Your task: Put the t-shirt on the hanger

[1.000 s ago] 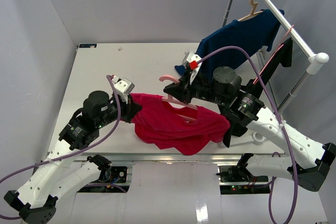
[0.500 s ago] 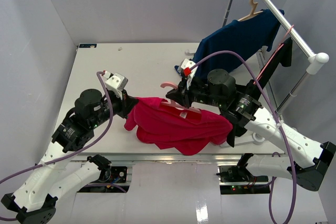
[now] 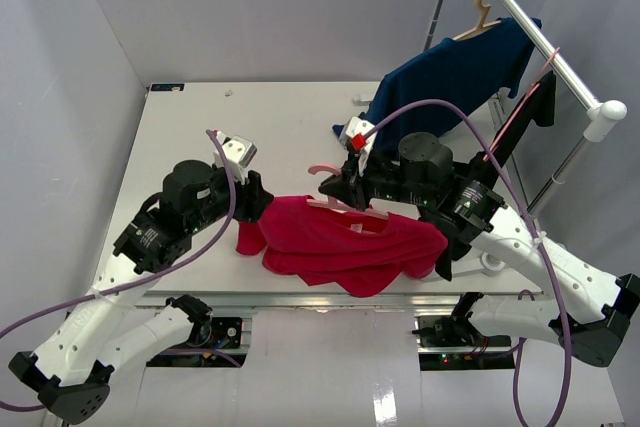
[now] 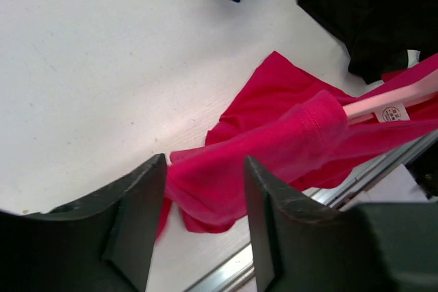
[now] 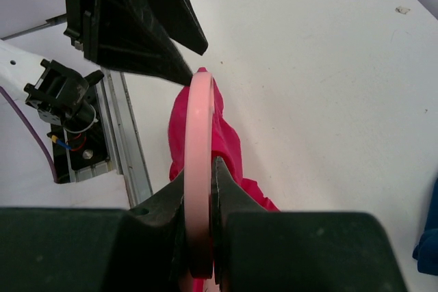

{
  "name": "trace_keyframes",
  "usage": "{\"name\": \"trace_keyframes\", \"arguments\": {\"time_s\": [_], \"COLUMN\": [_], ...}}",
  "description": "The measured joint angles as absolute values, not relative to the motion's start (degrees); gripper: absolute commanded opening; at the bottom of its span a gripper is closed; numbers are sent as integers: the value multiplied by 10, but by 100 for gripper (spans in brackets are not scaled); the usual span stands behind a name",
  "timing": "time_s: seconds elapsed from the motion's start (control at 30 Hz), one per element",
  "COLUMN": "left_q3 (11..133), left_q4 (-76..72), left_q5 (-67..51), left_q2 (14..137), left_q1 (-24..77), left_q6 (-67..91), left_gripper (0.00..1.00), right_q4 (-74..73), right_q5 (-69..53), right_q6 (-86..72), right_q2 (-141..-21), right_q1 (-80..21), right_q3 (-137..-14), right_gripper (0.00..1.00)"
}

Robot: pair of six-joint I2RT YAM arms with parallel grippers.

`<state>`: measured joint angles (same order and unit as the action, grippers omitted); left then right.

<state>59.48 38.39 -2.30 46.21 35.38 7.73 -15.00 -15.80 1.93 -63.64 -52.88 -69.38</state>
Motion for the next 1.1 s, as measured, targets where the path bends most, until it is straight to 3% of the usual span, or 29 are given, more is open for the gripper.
{"name": "trace_keyframes", "arguments": {"time_s": [0.4, 0.93, 1.03, 1.1], "left_q3": [643, 600, 591, 585], "left_q4": [435, 413, 385, 371], "left_q5": [1, 5, -17, -22], "left_q2": [399, 401, 414, 422], "left_q1": [354, 354, 354, 354], "left_q6": [46, 74, 88, 96], "left_gripper": [64, 56, 52, 33], "right_q4": [-166, -166, -158, -151], "right_q5": [-103, -106, -109, -111], "right_q6": [-2, -41, -46, -49], "right_q2": [-641, -641, -638, -634], "right_q1": [-529, -529, -529, -529], "right_q3": [-808, -815, -809, -801], "right_gripper": [8, 8, 8, 8]}}
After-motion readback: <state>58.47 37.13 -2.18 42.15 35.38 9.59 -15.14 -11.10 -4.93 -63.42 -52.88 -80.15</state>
